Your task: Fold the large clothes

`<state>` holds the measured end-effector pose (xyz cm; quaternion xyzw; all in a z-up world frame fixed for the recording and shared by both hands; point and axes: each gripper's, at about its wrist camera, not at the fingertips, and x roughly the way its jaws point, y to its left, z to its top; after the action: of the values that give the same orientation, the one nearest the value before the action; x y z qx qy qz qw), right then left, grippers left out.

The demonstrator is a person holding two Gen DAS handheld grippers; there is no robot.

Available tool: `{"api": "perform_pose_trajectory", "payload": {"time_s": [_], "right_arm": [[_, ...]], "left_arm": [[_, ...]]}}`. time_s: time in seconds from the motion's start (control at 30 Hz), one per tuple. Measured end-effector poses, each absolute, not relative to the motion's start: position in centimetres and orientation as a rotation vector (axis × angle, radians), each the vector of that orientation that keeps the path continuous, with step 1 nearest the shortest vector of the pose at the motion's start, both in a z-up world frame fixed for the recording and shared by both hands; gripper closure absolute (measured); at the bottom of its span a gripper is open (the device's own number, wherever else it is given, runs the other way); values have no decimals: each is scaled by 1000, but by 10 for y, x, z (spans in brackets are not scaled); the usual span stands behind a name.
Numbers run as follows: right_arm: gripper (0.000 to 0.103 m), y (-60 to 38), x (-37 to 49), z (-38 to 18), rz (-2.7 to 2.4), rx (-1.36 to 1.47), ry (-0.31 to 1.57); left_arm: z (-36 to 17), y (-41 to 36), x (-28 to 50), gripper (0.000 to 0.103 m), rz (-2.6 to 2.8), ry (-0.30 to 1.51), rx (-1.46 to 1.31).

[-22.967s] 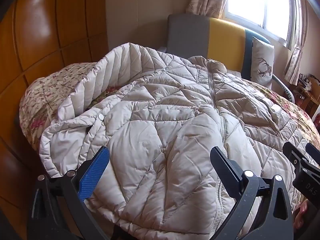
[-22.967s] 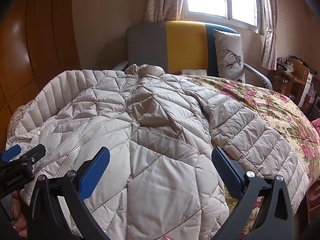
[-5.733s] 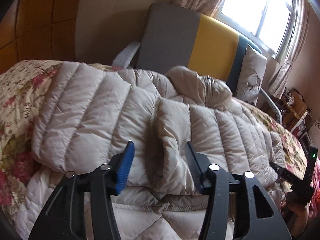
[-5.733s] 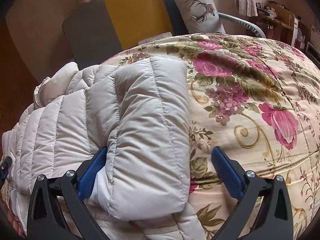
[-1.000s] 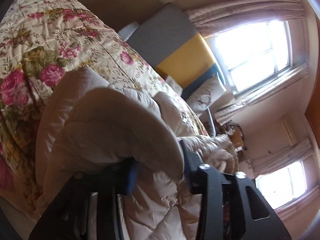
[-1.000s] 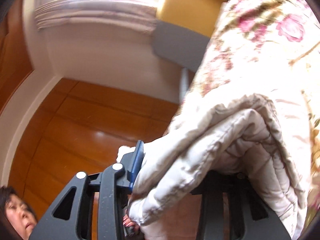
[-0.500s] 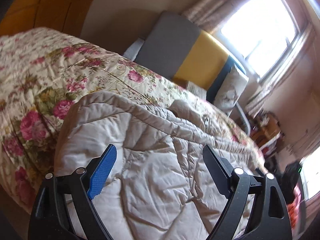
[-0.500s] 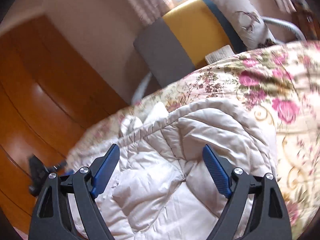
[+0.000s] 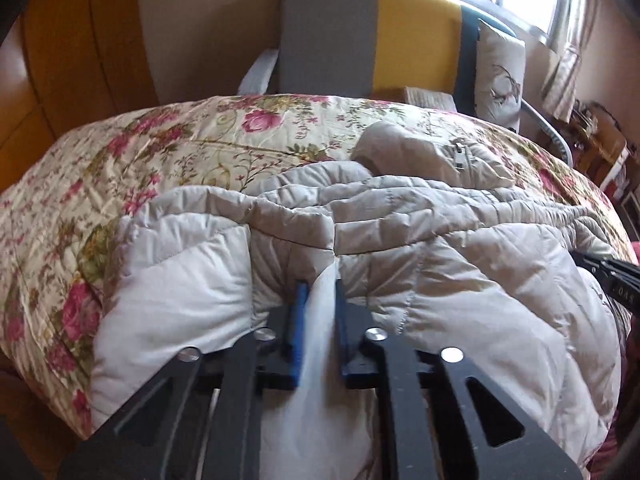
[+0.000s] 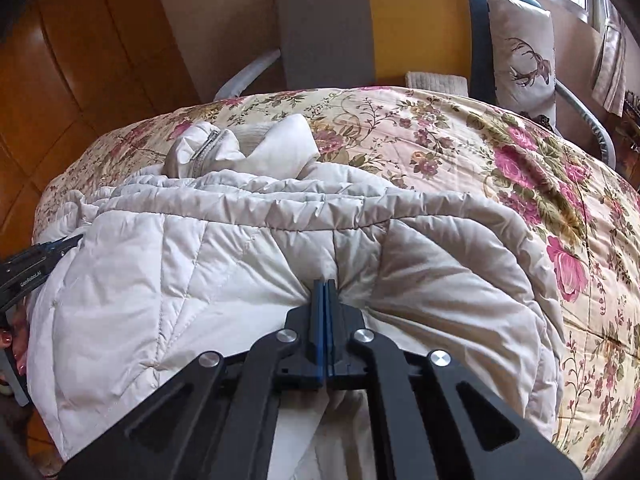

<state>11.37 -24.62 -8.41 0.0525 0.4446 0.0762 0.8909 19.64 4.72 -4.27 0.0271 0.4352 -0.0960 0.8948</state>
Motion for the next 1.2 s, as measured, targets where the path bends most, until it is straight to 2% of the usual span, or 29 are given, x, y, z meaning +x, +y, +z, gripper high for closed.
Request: {"api": "perform_pose_trajectory", "payload": {"time_s": [0.27, 0.47, 0.7, 0.9, 0.97, 1.0, 1.07, 1.1, 1.13, 1.17, 1.2], "right_arm": [[103, -253, 122, -54, 133, 113, 822], [103, -257, 151, -86, 114, 135, 851], [103, -271, 164, -114, 138, 225, 791], [103, -284, 167, -121, 194, 324, 775], [101, -285, 165, -120, 203, 336, 765], [101, -284, 164, -119, 202, 328, 761], [98, -281, 162, -117, 195, 311, 754], [96, -280, 161, -115, 193, 302, 748], [88, -279, 160, -114, 194, 295, 743], [74, -277, 158, -112, 194, 287, 737], [68, -274, 156, -108, 196, 270, 725]], "left_arm": [[-13, 45, 217, 98, -173, 833, 30], [-48, 37, 254, 98, -127, 868, 65], [-83, 41, 273, 96, -166, 839, 34], [-85, 40, 273, 95, -171, 831, 28], [-76, 40, 267, 90, -166, 847, 29], [-68, 40, 262, 85, -152, 859, 20], [-50, 41, 251, 62, -135, 849, -32], [-38, 40, 242, 38, -151, 818, -78], [-28, 37, 235, 31, -179, 784, -106], [-18, 31, 229, 31, -204, 753, -108], [-8, 19, 223, 31, -219, 730, -72]]}}
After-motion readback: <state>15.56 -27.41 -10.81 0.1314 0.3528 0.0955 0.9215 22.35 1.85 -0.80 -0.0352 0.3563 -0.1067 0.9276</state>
